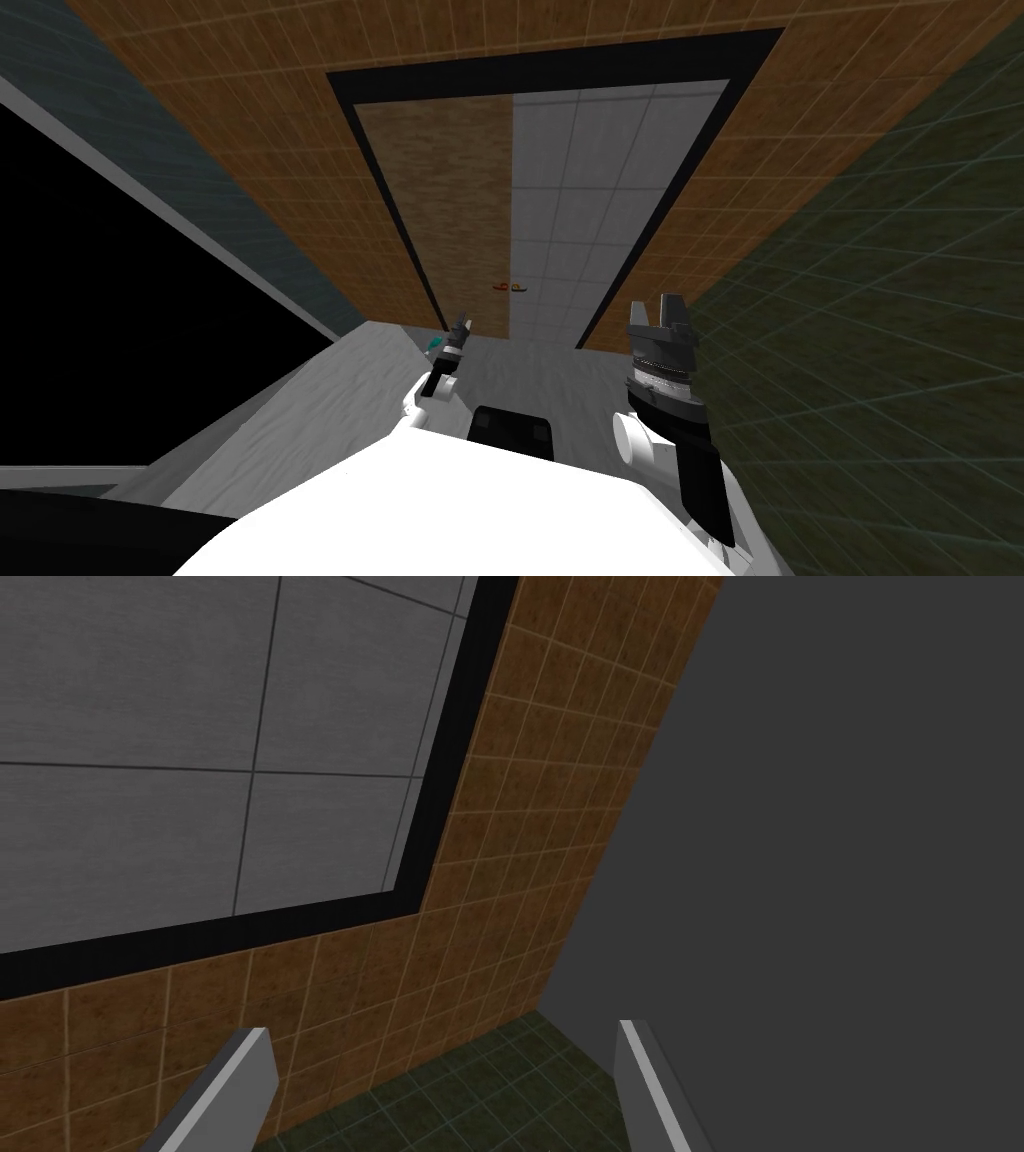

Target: Pull the door open

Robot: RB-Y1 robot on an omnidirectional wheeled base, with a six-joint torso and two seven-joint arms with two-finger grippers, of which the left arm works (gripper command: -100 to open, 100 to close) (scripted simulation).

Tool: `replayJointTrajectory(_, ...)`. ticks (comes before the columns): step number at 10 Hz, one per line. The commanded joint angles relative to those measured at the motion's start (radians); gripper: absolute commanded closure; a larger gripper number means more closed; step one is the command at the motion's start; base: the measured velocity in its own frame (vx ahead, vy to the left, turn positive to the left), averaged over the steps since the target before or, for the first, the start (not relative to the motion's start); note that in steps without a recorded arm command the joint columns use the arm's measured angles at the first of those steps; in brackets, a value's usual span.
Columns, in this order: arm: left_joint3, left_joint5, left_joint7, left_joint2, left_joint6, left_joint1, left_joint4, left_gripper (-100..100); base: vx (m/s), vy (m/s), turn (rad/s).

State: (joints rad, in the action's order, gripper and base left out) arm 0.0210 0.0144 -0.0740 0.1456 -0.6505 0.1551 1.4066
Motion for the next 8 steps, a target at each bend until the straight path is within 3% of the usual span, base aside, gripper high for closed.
replayJointTrajectory(1,0.001,0.008,-0.006,0.008,-0.011,-0.017,-0.045,-100,0.097,-0.034,-0.015)
replayJointTrajectory(8,0.007,0.039,-0.025,0.034,-0.061,-0.088,-0.24,-100,0.102,-0.03,-0.014)
